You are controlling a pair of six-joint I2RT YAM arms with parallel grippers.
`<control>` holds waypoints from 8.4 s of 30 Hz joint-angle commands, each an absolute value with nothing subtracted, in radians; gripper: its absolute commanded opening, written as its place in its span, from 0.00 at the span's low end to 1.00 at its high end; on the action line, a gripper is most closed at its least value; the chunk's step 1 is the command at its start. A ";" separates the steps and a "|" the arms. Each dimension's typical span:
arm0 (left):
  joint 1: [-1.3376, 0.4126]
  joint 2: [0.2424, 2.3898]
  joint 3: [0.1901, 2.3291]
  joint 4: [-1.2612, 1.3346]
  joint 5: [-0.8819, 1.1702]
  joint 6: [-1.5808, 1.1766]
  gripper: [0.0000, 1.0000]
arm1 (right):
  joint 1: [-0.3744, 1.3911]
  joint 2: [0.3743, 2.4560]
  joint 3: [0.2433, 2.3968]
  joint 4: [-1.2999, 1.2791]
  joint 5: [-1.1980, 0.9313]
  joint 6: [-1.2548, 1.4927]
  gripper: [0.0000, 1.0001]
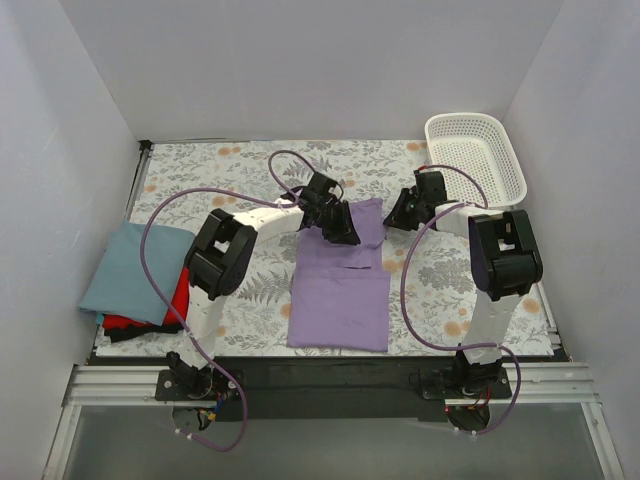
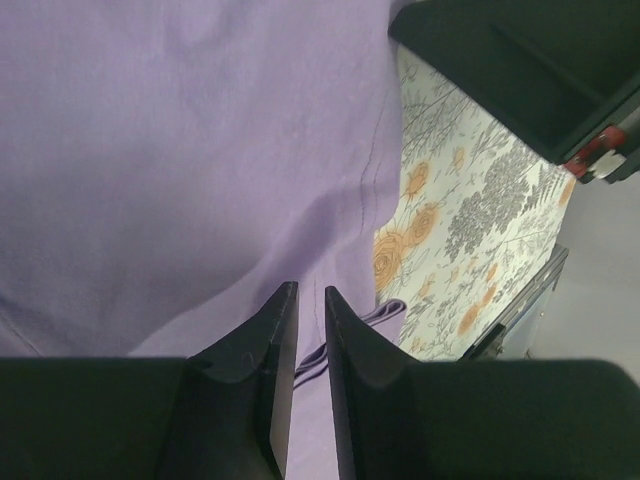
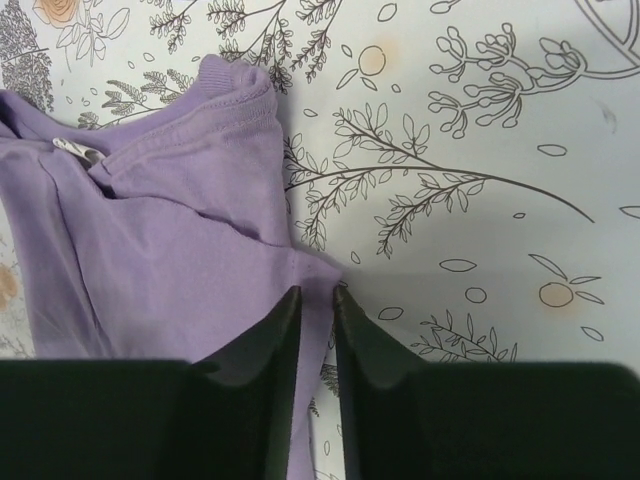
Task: Fold and stack the t-shirts
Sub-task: Fold the tshirt
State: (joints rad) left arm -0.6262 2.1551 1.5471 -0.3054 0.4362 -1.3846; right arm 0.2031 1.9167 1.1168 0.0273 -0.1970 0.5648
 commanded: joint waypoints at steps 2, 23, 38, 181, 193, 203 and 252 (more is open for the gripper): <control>-0.640 2.086 1.516 -0.305 0.457 -1.376 0.15 | 0.198 1.907 1.137 0.057 -0.192 0.586 0.21; -0.618 2.033 1.511 -0.354 0.359 -1.391 0.14 | 0.236 1.776 1.124 0.101 -0.227 0.609 0.05; -0.468 1.842 1.356 -0.387 0.285 -1.462 0.14 | 0.417 1.900 1.275 0.095 -0.193 0.629 0.05; -0.400 2.341 1.928 -0.422 0.333 -1.414 0.00 | 0.640 1.845 1.201 0.002 -0.209 0.471 0.07; -0.385 2.319 1.895 -0.400 0.341 -1.407 0.11 | 0.661 1.881 1.229 0.002 -0.209 0.469 0.20; -0.341 2.204 1.830 -0.373 0.293 -1.388 0.32 | 0.640 1.783 1.224 0.002 -0.172 0.449 0.49; -0.578 2.052 1.494 -0.413 0.238 -1.347 0.06 | 0.293 2.180 1.499 0.057 -0.532 0.594 0.28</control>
